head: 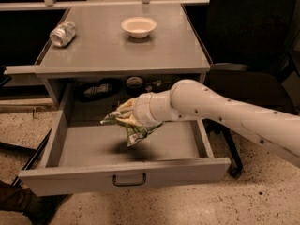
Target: Pick green jalapeno chip bag from top drawer and place on counter
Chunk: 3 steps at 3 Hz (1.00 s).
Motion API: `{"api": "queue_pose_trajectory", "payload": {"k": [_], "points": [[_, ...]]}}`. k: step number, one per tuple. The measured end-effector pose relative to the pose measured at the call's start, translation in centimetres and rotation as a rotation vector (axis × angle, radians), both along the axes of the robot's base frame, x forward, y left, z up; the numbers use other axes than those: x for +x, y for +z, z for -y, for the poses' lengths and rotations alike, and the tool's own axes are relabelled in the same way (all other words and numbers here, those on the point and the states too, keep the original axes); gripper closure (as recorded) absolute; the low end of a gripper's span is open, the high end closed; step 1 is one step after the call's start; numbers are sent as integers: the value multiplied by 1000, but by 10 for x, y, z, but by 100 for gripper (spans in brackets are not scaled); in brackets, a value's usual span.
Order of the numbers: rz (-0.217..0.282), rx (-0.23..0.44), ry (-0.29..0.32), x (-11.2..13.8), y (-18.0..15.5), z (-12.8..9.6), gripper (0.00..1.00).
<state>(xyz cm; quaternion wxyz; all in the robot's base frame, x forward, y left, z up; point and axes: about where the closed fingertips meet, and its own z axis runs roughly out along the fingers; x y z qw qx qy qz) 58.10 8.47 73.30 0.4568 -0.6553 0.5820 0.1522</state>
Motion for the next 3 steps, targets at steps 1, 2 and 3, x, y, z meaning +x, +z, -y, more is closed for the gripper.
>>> {"api": "queue_pose_trajectory", "payload": {"k": [1, 2, 3], "points": [[197, 63, 17, -2, 94, 9, 100], [230, 66, 30, -4, 103, 7, 100], [229, 66, 30, -4, 103, 7, 100]]}}
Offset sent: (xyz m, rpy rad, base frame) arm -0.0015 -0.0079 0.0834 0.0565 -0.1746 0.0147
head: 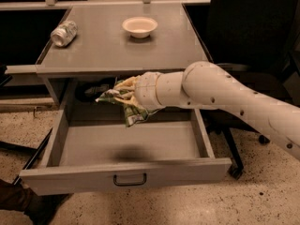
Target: Pick green jalapeno chip bag from top drawer and place on counter
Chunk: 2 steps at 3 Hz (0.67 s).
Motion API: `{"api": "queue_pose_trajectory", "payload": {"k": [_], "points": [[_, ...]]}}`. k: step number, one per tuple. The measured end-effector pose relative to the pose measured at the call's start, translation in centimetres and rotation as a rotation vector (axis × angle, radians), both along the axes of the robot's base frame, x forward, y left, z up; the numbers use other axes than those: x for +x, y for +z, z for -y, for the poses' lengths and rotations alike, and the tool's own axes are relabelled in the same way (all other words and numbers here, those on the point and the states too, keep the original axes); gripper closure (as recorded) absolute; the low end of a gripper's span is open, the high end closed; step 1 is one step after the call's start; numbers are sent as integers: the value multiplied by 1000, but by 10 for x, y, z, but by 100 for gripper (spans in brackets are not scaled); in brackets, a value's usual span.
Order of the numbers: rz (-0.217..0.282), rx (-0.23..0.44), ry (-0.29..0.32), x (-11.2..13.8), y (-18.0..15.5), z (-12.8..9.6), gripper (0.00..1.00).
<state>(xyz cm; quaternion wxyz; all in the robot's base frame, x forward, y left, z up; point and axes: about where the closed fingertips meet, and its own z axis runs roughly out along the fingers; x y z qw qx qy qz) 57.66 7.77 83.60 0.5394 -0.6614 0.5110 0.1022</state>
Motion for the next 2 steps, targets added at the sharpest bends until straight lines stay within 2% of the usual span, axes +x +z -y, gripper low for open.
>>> {"api": "queue_pose_trajectory", "payload": {"k": [1, 2], "points": [[33, 0, 5, 8, 13, -3, 100], [138, 2, 62, 38, 49, -30, 100]]}}
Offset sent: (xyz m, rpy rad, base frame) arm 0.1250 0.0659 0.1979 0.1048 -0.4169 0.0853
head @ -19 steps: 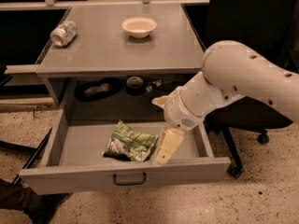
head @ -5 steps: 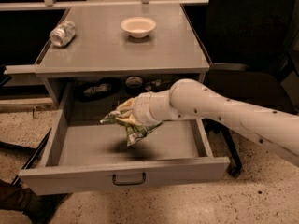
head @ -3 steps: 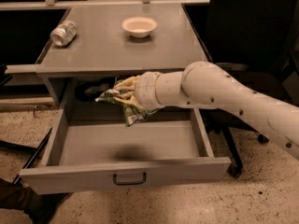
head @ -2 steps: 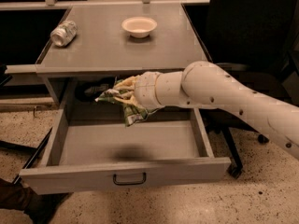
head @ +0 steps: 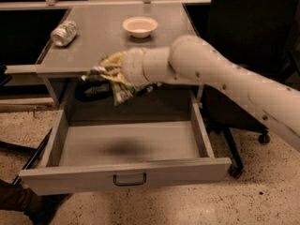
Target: Pick green jalapeno chip bag from top drawer and place on counter
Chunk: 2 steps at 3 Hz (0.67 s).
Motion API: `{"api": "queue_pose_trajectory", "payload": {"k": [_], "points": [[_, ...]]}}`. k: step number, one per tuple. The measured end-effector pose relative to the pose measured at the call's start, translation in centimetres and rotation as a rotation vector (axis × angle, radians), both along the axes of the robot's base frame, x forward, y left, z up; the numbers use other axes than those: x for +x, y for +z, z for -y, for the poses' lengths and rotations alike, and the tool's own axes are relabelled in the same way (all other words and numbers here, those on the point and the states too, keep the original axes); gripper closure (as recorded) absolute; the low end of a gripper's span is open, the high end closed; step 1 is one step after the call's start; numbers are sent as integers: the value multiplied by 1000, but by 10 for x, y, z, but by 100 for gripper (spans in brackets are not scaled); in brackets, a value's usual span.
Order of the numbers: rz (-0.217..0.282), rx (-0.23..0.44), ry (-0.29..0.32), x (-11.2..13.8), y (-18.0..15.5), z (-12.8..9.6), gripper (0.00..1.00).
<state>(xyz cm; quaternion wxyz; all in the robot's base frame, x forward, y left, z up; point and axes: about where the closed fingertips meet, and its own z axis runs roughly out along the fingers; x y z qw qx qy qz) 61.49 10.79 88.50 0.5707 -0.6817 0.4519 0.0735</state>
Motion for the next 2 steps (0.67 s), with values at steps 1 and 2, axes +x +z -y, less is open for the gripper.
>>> {"api": "queue_pose_trajectory", "payload": {"k": [1, 2], "points": [[143, 20, 51, 46, 53, -40, 100], [264, 20, 20, 99, 101, -57, 100]]}}
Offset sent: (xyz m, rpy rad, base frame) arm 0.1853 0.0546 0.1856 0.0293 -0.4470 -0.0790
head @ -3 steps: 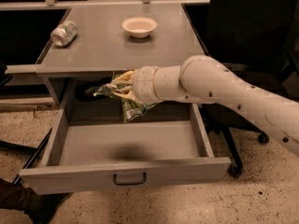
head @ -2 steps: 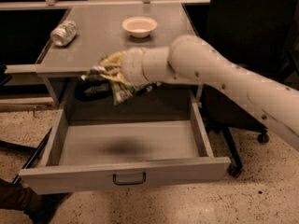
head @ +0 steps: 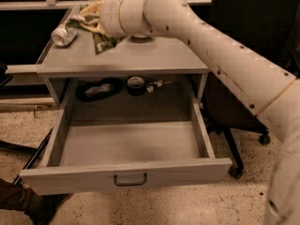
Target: Pick green jalapeno chip bag from top drawer and place on counter
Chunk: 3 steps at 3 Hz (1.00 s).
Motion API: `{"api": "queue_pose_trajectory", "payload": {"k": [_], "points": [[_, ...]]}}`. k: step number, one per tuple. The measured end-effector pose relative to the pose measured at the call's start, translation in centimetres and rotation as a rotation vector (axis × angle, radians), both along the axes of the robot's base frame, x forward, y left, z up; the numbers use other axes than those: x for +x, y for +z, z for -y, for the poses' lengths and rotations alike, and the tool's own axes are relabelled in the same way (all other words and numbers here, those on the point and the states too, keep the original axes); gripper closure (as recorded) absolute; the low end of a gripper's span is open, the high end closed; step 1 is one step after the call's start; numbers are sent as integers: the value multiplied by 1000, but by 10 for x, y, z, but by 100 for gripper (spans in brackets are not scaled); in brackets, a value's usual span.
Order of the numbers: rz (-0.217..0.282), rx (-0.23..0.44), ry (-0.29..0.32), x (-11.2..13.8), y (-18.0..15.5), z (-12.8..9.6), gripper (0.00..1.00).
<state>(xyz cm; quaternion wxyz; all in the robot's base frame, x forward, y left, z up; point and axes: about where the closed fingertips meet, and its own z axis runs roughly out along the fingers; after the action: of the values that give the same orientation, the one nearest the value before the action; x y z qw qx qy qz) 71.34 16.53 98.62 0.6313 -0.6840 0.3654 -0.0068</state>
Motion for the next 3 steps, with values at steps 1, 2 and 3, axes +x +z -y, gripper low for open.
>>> {"api": "queue_pose_trajectory", "payload": {"k": [1, 2, 3], "points": [[39, -22, -81, 56, 11, 9, 100], [-1, -81, -160, 96, -11, 21, 100], [-100, -82, -197, 118, -51, 35, 100]]}}
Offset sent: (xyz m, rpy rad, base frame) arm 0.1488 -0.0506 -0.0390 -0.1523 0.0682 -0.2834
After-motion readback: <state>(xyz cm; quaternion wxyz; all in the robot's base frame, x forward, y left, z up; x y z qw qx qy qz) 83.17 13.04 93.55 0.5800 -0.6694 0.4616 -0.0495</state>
